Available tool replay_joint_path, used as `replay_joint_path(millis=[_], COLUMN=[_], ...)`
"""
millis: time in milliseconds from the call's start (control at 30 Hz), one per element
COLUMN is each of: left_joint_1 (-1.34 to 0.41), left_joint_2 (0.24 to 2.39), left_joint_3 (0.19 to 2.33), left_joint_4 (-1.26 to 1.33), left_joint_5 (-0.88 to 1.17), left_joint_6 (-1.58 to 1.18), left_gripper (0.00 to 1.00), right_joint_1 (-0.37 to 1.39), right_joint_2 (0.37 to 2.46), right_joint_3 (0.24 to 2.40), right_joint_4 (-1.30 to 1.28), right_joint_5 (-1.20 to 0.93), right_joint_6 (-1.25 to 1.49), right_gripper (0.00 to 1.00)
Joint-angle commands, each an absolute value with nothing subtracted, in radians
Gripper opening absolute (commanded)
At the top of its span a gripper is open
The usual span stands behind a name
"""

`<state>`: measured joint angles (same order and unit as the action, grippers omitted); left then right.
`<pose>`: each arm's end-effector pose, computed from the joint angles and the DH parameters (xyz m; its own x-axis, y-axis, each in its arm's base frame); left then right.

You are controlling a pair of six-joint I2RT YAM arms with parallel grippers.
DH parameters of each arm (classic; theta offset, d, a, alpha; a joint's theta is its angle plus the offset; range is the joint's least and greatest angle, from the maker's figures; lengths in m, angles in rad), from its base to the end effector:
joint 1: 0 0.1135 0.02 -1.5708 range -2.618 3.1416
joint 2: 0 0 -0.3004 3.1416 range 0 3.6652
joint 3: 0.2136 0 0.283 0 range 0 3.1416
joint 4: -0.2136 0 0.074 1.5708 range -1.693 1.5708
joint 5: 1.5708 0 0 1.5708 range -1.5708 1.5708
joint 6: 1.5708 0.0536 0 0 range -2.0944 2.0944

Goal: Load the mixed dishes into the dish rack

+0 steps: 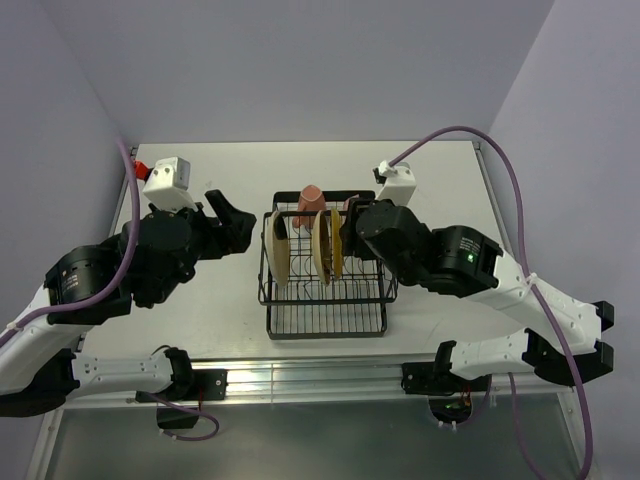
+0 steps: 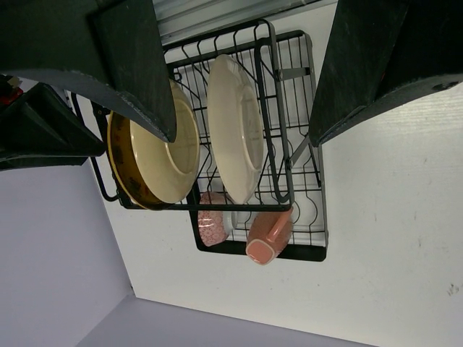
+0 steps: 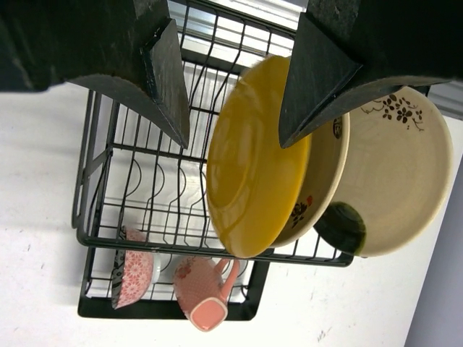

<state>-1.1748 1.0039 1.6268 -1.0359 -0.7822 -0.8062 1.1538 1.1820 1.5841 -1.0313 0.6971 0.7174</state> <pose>0.0931 -0.1247 0.5320 -0.3998 -0.3710 -0.8382 0.1690 0.8690 -0.4651 0.1247 0.1965 0.4872 -0.5023 0.1107 -0.8576 -0.2131 0.9453 0.2468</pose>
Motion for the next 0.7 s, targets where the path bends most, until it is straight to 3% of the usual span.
replay_joint_path(millis=[0,667], left_joint_1=[-1.18,-1.18], left_joint_2=[0.996,1.008], left_joint_3=[1.629,1.626], left_joint_4=[-1.017,-1.019], left_joint_5=[-0.785,-0.788], left_joint_6=[-0.801,-0.801], left_gripper=[0.8,0.8], right_joint_1=[1.15,1.149], right_joint_2=[1.192,1.103], right_joint_3=[1.6,1.615], right_joint_4=[-0.993,-1.026], right_joint_5=[0.681,0.764], right_joint_6=[0.707,0.712], right_gripper=[0.6,0.63])
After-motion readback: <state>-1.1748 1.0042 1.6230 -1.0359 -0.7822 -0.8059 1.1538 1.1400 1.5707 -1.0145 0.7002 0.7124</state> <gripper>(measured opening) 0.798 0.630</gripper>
